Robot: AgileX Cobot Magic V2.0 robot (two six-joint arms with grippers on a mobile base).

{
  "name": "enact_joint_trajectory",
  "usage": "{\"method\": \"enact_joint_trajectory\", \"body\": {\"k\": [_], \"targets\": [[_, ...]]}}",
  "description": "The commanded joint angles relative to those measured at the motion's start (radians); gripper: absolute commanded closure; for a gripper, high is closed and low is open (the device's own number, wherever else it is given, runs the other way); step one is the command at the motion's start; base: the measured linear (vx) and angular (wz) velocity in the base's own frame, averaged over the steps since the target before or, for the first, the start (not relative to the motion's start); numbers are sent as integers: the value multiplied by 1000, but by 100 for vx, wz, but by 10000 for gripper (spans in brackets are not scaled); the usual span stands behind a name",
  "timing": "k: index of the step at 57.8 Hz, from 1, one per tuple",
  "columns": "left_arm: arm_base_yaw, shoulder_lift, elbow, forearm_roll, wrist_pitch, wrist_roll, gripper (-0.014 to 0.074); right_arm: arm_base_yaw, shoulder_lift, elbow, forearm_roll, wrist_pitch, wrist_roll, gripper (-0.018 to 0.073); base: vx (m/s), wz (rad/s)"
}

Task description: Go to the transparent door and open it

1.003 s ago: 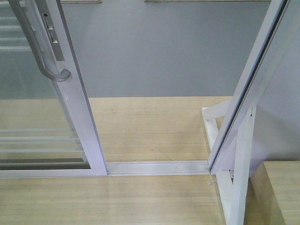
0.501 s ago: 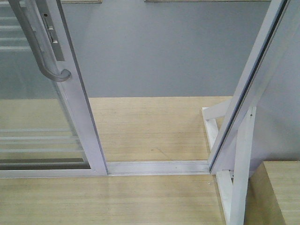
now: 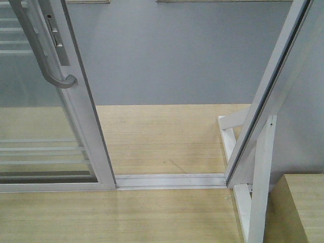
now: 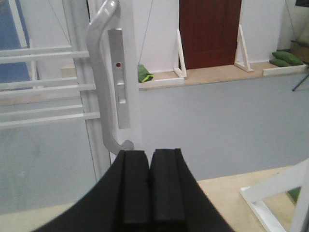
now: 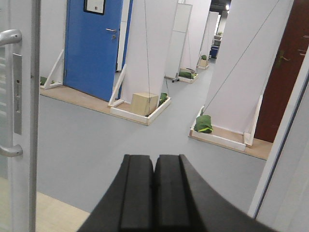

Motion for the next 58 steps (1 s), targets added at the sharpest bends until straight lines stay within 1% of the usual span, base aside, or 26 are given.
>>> {"method": "enact_joint_trajectory", "body": {"k": [1,3,8,11,14,25,30,40,50,55,58], "targets": [[-5,9,-27,84,-124,-85,596,-4,4,-28,-2,-83,-2,559,0,0],[-5,9,-27,138,-129,-128,596,-4,4,-28,-2,-83,-2,559,0,0],[-5,9,-27,238,-128,-203,596,-4,4,-28,-2,-83,-2,559,0,0],[-5,9,-27,268,-128,-225,596,-4,4,-28,-2,-83,-2,559,0,0],[-5,9,-27,284,-130,-227,596,-4,4,-28,-2,-83,-2,559,0,0],[-5,9,-24,289,-127,-221,596,-4,4,-28,-2,-85,-2,559,0,0],[-5,-2,10,288,-127,-210,596,-4,4,-28,-2,-87,-2,559,0,0],[-6,-122,200,280,-140,-210,596,-4,4,-28,-2,-87,-2,559,0,0],[-5,-289,379,281,-203,-212,596,-4,4,-28,-2,-87,-2,559,0,0],[-5,-279,440,274,-276,-216,596,-4,4,-28,-2,-85,-2,559,0,0],[-5,-281,450,262,-273,-228,596,-4,4,-28,-2,-87,-2,559,0,0]]}}
